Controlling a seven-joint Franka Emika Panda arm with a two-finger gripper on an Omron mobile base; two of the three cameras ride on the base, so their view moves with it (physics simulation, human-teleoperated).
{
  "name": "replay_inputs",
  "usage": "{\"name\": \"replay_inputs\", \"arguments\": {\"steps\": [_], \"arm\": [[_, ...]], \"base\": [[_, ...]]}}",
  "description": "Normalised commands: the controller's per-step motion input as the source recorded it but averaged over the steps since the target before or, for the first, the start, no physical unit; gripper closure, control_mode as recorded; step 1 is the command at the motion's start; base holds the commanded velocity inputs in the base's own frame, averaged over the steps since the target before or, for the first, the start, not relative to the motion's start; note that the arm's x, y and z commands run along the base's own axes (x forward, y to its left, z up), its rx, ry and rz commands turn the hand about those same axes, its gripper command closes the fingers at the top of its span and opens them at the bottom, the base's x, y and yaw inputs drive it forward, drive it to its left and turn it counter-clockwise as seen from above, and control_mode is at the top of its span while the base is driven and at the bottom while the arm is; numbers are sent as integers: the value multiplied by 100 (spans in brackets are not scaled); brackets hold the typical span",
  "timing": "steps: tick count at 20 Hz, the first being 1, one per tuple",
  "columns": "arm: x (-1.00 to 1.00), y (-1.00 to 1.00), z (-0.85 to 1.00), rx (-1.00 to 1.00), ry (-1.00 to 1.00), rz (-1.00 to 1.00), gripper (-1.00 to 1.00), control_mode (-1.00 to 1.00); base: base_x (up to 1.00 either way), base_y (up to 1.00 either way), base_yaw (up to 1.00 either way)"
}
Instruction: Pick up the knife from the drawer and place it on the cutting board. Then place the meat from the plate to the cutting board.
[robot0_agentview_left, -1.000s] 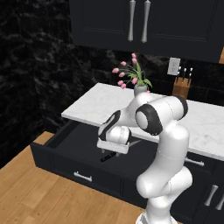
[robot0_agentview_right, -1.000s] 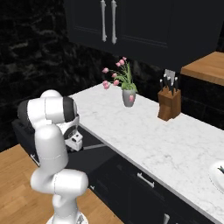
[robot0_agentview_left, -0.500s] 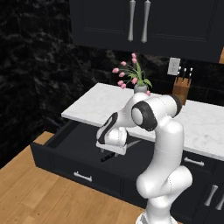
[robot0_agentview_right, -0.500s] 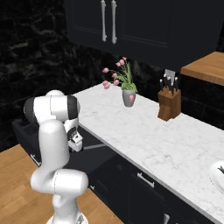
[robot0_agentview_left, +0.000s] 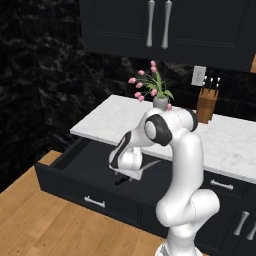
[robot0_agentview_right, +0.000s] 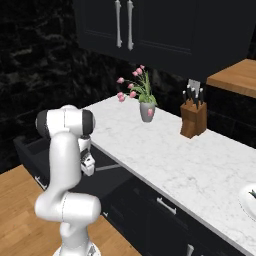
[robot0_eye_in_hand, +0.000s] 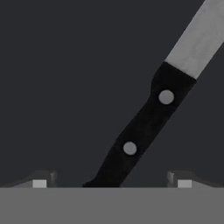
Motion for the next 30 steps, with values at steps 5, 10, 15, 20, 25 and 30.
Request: {"name": "replay_inputs", "arguments": {"steps": [5, 10, 15, 20, 25, 30], "arm": [[41, 0, -33, -2, 0, -7, -100, -100], [30, 1, -38, -3, 0, -2, -100, -100], [-3, 37, -69, -2, 9, 0, 100, -100], [-44, 71, -89, 0, 19, 0, 100, -100], [-61, 41, -67, 0, 8, 0, 100, -100], [-66, 30, -43, 0, -1, 0, 100, -100]], "base": [[0, 0, 0], [0, 0, 0], [0, 0, 0], [0, 0, 0], [0, 0, 0], [0, 0, 0]]}}
